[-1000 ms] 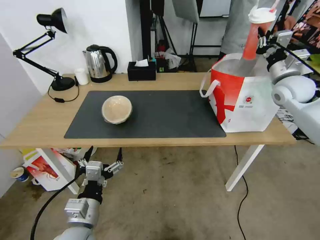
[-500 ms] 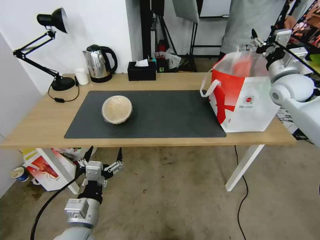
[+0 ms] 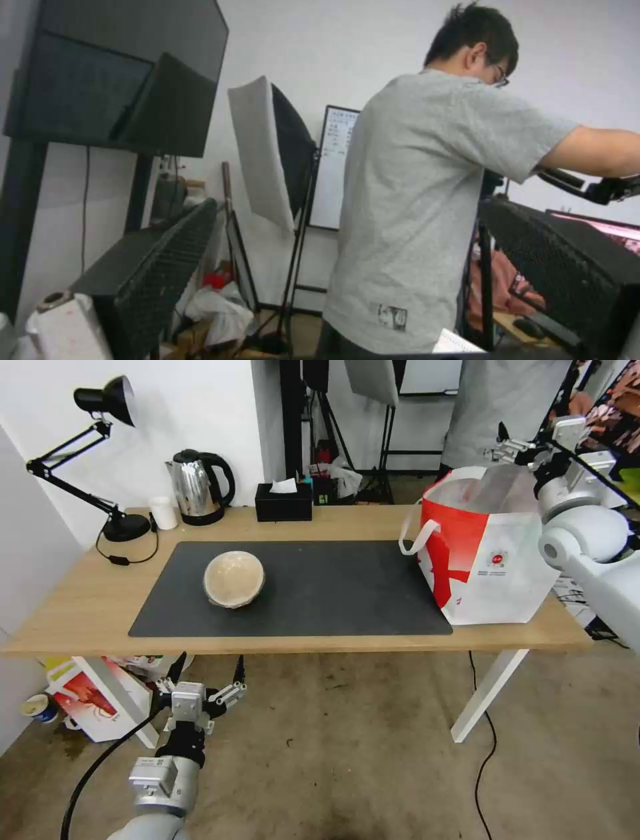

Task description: Pick up the trash from the table and place it into the takeout bag.

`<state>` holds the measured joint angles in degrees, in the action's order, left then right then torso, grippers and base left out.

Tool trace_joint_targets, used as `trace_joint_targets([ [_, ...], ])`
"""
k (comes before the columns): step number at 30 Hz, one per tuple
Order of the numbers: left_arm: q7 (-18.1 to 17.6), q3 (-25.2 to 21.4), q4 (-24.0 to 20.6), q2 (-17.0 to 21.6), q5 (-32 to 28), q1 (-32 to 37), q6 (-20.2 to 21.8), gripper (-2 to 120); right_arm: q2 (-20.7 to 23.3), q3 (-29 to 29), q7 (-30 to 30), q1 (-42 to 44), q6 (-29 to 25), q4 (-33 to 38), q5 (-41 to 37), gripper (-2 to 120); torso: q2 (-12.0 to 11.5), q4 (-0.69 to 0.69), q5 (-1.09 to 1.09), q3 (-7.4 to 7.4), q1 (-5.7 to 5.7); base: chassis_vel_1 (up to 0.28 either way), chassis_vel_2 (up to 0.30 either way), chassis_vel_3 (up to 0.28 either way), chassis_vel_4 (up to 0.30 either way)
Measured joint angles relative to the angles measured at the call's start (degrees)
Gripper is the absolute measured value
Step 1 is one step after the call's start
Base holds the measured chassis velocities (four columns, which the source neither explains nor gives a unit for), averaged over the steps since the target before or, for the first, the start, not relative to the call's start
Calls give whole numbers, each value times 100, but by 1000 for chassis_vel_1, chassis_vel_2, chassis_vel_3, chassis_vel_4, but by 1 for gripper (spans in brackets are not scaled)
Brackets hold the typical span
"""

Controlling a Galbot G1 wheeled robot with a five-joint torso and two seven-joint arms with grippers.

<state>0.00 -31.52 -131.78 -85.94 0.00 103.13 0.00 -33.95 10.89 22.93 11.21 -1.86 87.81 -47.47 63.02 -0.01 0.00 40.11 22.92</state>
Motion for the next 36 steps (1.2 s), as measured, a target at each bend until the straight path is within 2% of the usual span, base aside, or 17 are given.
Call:
trace_joint_targets([
  [7,0,0,0,0,0,0,0,100,-2,92,31,25,-197,807,-864,100,0,2,-1,0,0,0,0,0,0],
  [14,0,0,0,0,0,0,0,100,-39,321,234,-82,10,1797,-1497,100,0,1,-2,0,0,0,0,0,0],
  [23,0,0,0,0,0,0,0,100,-102,458,234,-106,40,2339,-1642,100,0,1,0,0,0,0,0,0,0],
  [36,0,0,0,0,0,0,0,100,-79,657,-155,176,-2,2915,-1835,100,0,0,-1,-1,0,0,0,0,0],
])
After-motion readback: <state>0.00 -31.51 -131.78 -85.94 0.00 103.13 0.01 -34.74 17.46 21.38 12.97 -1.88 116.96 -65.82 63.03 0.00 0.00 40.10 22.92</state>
